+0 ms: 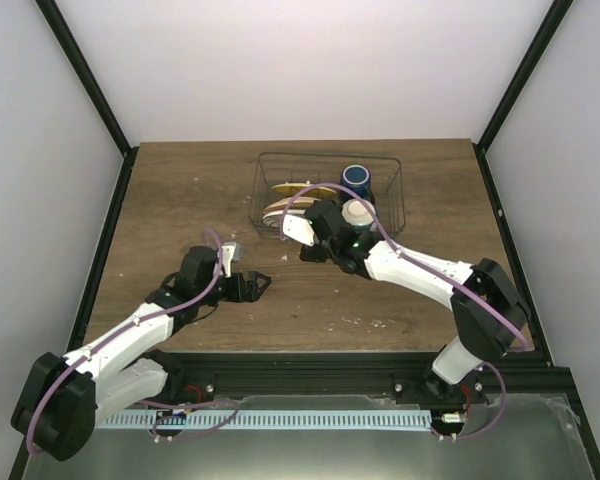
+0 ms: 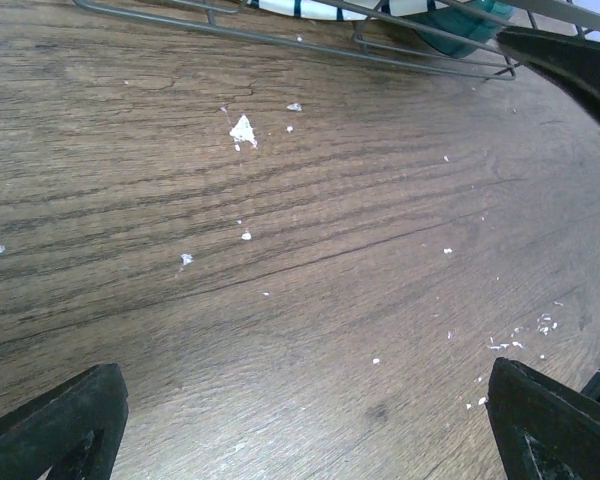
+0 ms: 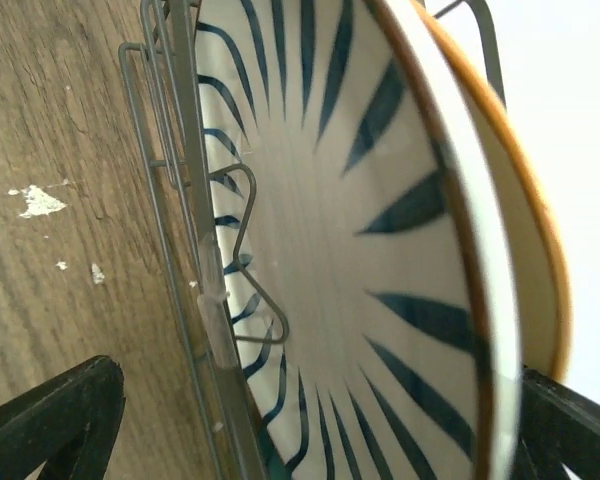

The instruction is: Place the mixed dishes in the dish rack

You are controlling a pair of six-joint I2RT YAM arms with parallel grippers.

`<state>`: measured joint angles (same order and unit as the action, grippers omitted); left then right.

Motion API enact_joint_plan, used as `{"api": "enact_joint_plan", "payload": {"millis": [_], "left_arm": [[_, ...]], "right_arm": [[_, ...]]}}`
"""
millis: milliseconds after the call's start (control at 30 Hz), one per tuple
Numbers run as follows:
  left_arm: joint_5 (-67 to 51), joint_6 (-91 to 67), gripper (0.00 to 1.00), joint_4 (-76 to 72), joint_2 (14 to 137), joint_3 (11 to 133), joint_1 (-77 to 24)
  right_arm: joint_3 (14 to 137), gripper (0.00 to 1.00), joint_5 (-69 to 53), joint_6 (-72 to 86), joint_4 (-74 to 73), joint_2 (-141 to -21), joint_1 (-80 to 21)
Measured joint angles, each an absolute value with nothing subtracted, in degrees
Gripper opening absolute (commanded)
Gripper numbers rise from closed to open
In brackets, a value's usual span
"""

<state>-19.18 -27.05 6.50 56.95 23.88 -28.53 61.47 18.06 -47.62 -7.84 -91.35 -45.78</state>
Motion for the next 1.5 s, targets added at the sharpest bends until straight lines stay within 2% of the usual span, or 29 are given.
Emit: {"api": "enact_joint_plan", "payload": {"millis": [300, 633, 767, 933, 1067, 1200, 1333, 1500], "left_arm": [[-18.9, -27.3, 1.0, 8.0, 60.5, 27.6, -28.5], [-17.4, -26.4, 1.0, 12.4, 64.2, 41.9, -28.1], [-17.0, -25.1, 1.0, 15.9, 64.7, 47.2, -25.3], [-20.9, -23.6, 1.0, 18.2, 67.5, 53.6, -15.2], [-26.3, -24.7, 1.0, 17.1, 73.6, 56.8, -4.8], [-27.4, -25.7, 1.0, 16.1, 80.6, 58.4, 0.5], [-24.1, -25.3, 1.0, 17.0, 85.5, 61.1, 0.9], [-19.6, -24.2, 1.0, 17.3, 87.9, 62.0, 0.9]], "right_arm": [[63.1, 1.0, 19.1, -34.0, -15.7, -84.7, -45.8], [68.0, 1.0, 17.2, -20.7, -19.6, -78.9, -39.7], [71.4, 1.0, 15.7, -16.7, -21.2, -78.3, -33.3], [74.7, 1.0, 12.1, -10.5, -23.0, -78.8, -19.1], [76.8, 1.0, 8.0, -5.0, -23.1, -81.8, -6.3], [76.7, 1.0, 3.8, -0.2, -22.7, -85.7, 3.0], [73.7, 1.0, 2.1, 3.0, -20.5, -88.3, 8.5], [68.1, 1.0, 1.4, 4.8, -17.8, -90.4, 9.3]]}}
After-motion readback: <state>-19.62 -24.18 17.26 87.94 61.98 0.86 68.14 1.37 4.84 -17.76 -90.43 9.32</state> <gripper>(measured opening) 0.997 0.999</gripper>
